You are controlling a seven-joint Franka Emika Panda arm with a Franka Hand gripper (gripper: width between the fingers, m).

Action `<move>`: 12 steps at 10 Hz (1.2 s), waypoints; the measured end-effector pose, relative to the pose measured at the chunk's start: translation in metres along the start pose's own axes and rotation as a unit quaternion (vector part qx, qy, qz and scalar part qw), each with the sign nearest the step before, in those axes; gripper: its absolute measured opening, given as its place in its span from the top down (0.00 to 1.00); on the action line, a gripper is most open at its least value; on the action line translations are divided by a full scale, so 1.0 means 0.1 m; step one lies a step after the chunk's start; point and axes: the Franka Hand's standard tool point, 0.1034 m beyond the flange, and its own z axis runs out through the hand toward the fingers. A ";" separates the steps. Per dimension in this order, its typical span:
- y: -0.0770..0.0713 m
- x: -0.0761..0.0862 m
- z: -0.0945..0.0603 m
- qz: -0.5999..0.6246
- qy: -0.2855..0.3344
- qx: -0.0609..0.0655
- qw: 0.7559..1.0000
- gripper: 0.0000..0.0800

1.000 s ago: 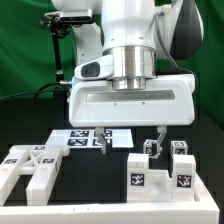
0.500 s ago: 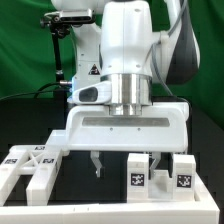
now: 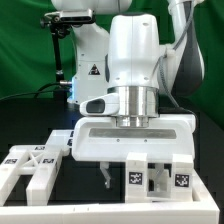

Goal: Assemble chair

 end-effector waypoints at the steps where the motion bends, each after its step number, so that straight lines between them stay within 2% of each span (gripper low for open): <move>1: 0.00 0.00 0.00 0.000 0.000 0.000 1.000 0.52; 2: 0.00 0.00 0.00 0.000 0.000 0.000 1.000 0.68; 3: 0.02 0.00 0.00 0.001 0.000 -0.001 1.000 0.90; 4: 0.05 0.01 0.01 0.002 0.000 -0.003 1.000 0.90; 5: 0.05 0.01 0.00 0.002 0.001 -0.003 1.000 0.96; 11: 0.08 0.03 0.00 0.000 0.001 -0.004 1.000 0.96; 12: 0.29 0.04 -0.09 -0.040 -0.009 -0.007 0.999 0.96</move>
Offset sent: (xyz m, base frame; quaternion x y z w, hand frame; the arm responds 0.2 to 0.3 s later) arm 0.0000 0.0000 0.0000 0.0000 0.0000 0.0000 1.0000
